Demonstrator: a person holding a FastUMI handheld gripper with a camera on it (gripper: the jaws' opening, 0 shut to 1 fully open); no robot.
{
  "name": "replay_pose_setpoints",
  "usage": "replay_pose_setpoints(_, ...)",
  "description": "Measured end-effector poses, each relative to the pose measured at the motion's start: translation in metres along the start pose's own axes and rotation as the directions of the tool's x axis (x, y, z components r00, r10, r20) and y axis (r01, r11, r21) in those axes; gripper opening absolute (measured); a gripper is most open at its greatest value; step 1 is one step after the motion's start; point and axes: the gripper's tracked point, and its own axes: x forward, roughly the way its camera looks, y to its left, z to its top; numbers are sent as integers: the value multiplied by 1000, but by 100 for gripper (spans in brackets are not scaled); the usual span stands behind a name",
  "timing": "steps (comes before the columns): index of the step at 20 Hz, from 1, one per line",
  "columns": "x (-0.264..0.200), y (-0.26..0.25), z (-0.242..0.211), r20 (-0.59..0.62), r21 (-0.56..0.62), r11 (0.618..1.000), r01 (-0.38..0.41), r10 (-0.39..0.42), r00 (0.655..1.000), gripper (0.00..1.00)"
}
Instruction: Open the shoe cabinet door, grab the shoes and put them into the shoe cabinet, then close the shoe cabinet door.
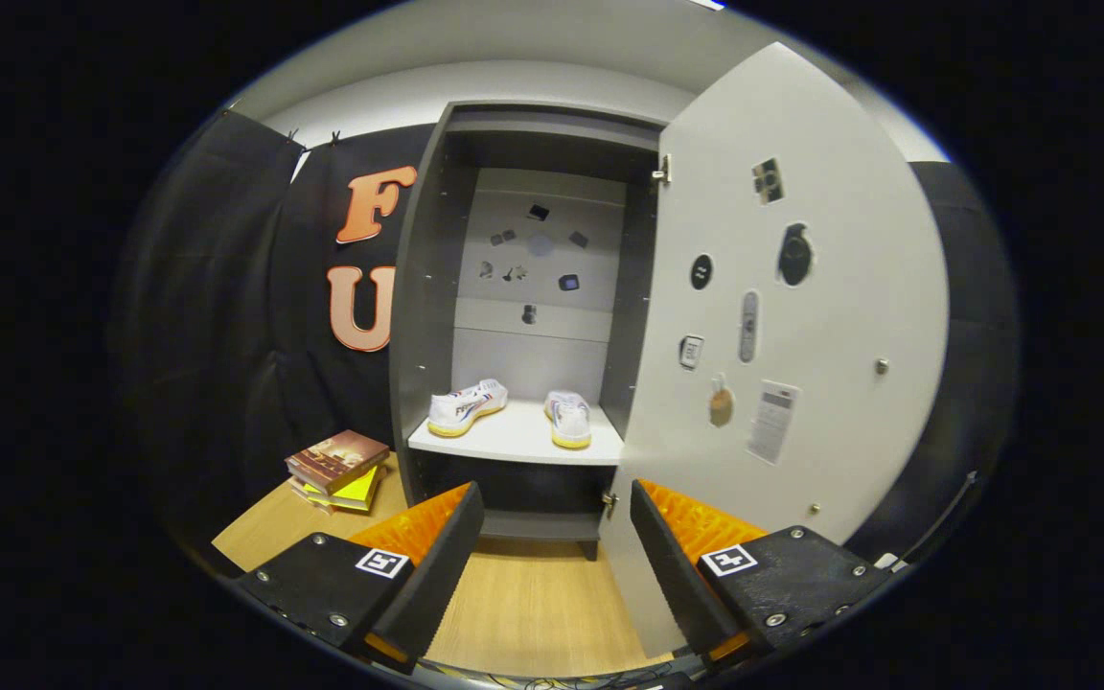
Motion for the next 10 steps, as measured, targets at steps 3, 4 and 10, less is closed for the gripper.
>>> replay_pose_setpoints(3,-24,-49,-12,-4,20,996,91,-91,996,95)
replay_pose_setpoints(4,-31,-67,-15,-7,23,992,127,-127,992,95)
replay_pose_setpoints(10,-35,-142,-34,-26,69,962,263,-262,965,95)
